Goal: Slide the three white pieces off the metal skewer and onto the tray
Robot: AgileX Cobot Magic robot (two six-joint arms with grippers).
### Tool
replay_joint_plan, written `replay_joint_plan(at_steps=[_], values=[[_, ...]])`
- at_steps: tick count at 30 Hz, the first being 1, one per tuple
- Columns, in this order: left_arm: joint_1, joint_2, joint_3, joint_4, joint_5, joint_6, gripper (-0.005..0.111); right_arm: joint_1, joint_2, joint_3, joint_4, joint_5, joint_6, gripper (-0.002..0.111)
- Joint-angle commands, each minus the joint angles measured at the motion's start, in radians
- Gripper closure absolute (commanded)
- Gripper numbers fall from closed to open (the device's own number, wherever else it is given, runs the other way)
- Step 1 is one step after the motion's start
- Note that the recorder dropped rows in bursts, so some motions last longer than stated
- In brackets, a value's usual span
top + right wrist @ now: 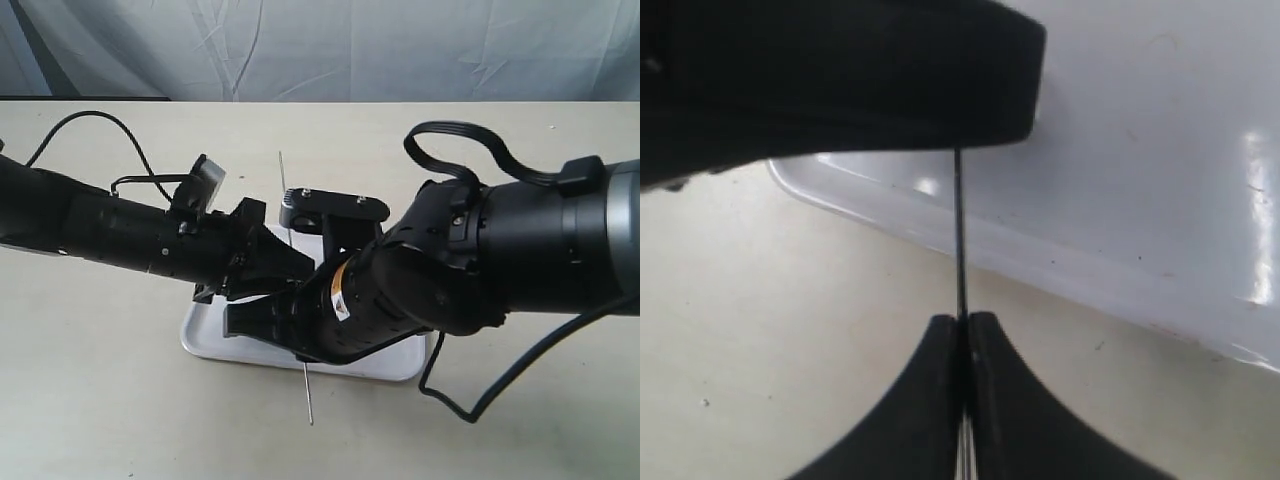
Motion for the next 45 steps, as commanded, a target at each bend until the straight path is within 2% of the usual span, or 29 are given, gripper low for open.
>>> replay_joint_plan(at_steps=[1,5,9,21,34,41,45], values=[[-0.007,0.0,0.0,-0.012,-0.015,0.007,0.076,-0.005,-0.012,0.001,0.003,0.032,-0.002,0.109],[-0.007,0.0,0.0,-0.012,-0.04,0.007,0.078,-0.005,-0.012,0.001,0.009,0.034,-0.002,0.109],[-0.007,0.0,0.0,-0.01,-0.04,0.008,0.09,-0.005,-0.014,0.001,0.016,0.034,-0.002,0.109],[-0.007,0.0,-0.005,-0.036,-0.077,0.019,0.09,0.01,-0.071,0.001,0.095,0.138,-0.023,0.109],[-0.007,0.0,-0.005,-0.099,-0.168,0.046,0.09,0.2,-0.112,0.001,0.275,0.339,-0.075,0.109],[-0.007,0.0,-0.005,-0.105,-0.175,0.046,0.089,0.256,-0.13,0.001,0.261,0.526,-0.072,0.109],[-0.007,0.0,-0.005,-0.105,-0.175,0.046,0.079,0.256,-0.181,0.001,0.122,0.678,-0.021,0.109]])
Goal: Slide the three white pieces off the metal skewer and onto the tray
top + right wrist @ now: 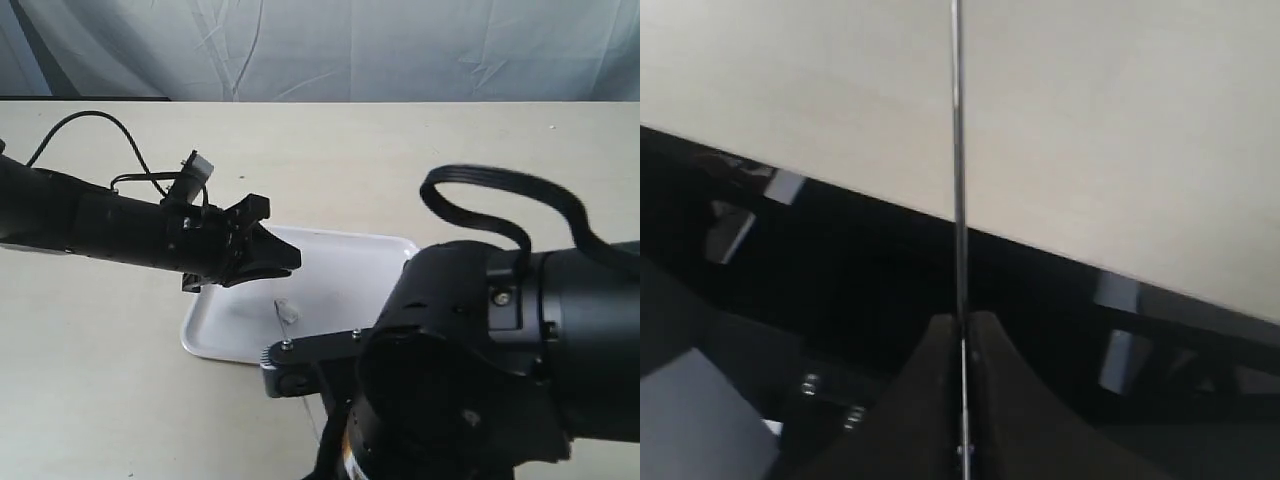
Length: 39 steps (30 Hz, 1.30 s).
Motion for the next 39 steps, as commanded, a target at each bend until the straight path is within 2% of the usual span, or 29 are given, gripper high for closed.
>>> replay_joint_plan(at_steps=[1,4,8,15,18,28,34,37,39], values=[[0.0,0.0,-0.005,-0.012,0.004,0.008,0.076,0.0,-0.064,0.001,-0.198,0.184,0.062,0.109],[0.0,0.0,-0.005,0.004,-0.005,0.008,0.072,-0.017,-0.085,0.001,-0.348,0.251,0.105,0.109],[0.0,0.0,-0.005,0.059,-0.049,0.004,0.072,-0.082,-0.07,0.001,-0.402,0.245,0.073,0.109],[0.0,0.0,-0.005,0.109,-0.038,-0.03,0.072,-0.246,0.053,0.001,-0.427,0.05,-0.018,0.109],[0.002,0.0,-0.005,0.109,-0.019,-0.03,0.073,-0.285,0.123,0.001,-0.406,-0.039,-0.066,0.109],[0.002,0.0,-0.005,0.103,-0.016,-0.03,0.073,-0.317,0.276,0.001,-0.367,-0.159,-0.175,0.108],[0.002,0.0,-0.005,0.098,-0.016,-0.027,0.073,-0.317,0.273,0.001,-0.367,-0.23,-0.19,0.091],[0.002,0.0,-0.005,0.098,-0.014,-0.027,0.078,-0.317,0.273,0.001,-0.376,-0.232,-0.19,0.086],[0.002,0.0,-0.005,0.1,0.0,-0.027,0.086,-0.317,0.273,0.001,-0.395,-0.226,-0.19,0.086]])
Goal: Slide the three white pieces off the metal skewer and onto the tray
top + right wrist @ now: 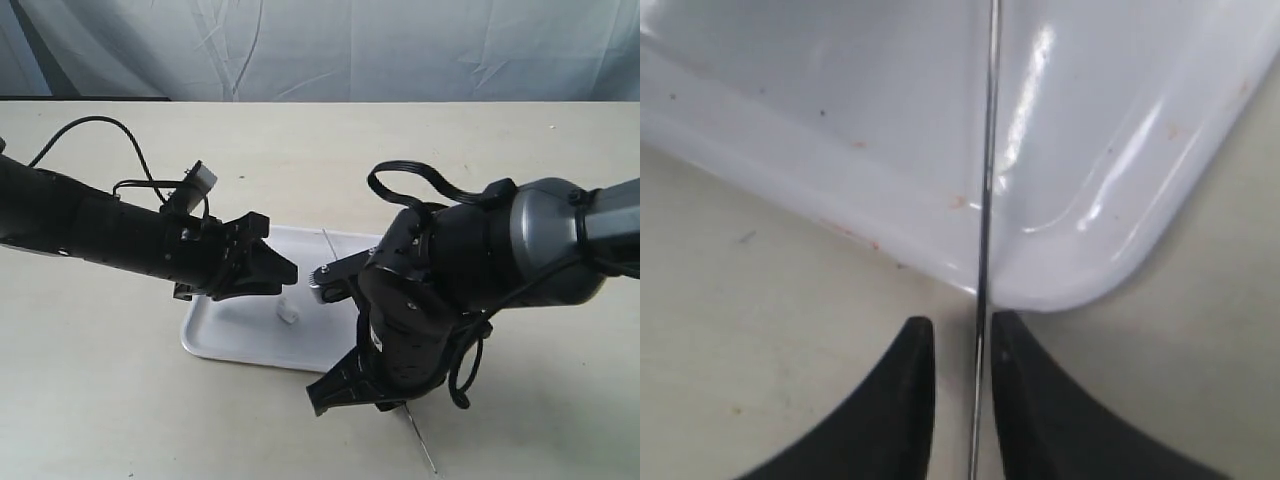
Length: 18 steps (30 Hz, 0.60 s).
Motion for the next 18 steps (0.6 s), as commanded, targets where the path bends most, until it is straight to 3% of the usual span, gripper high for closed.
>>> replay_joint_plan(at_steps=[1,5,10,18], values=[[0.002,-0.002,-0.005,-0.003,0.042,0.0,0.09,-0.004,-0.001,0.001,-0.045,0.013,-0.009,0.086],[0.025,-0.036,-0.005,0.001,0.124,0.003,0.107,-0.004,-0.045,0.001,-0.135,0.122,-0.009,0.086],[0.086,-0.149,-0.005,0.11,0.11,-0.001,0.107,-0.004,-0.211,0.001,-0.298,0.191,0.074,0.086],[0.123,-0.474,0.049,0.476,-0.118,-0.224,0.107,-0.004,-0.553,0.001,-0.439,0.133,0.137,0.086]])
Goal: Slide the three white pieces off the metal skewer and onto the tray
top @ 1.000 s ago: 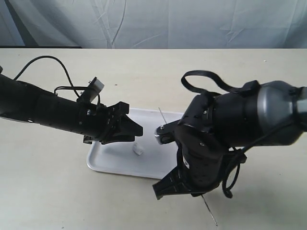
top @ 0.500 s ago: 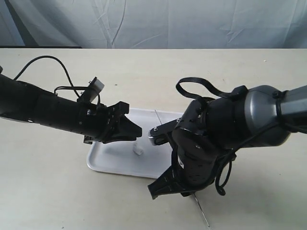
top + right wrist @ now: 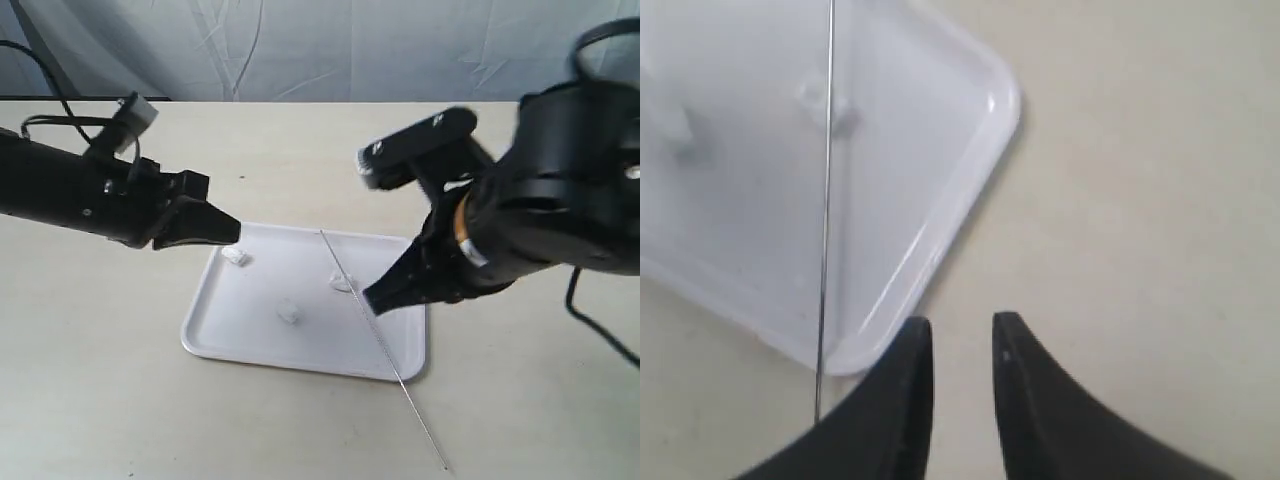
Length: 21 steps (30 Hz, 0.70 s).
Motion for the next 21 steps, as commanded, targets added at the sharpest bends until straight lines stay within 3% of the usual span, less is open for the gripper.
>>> replay_joint_plan(at_steps=[1,6,11,17,21], values=[[0.005,-0.203,0.044,0.195,-0.149,-0.141,0.107,-0.004,-0.193,0.001,-0.097,-0.035,0.049,0.086],[0.005,-0.481,0.107,0.334,-0.295,-0.258,0.107,-0.004,-0.374,0.001,-0.17,-0.071,0.056,0.086],[0.005,-0.751,0.155,0.561,-0.349,-0.449,0.107,-0.004,-0.522,0.032,-0.27,-0.102,0.056,0.087],[0.005,-1.053,0.16,0.913,-0.31,-0.766,0.107,-0.004,-0.701,0.16,-0.314,-0.179,0.049,0.092],[0.005,-1.23,0.16,1.072,-0.18,-0.95,0.107,-0.004,-0.823,0.279,-0.307,-0.187,0.082,0.093]])
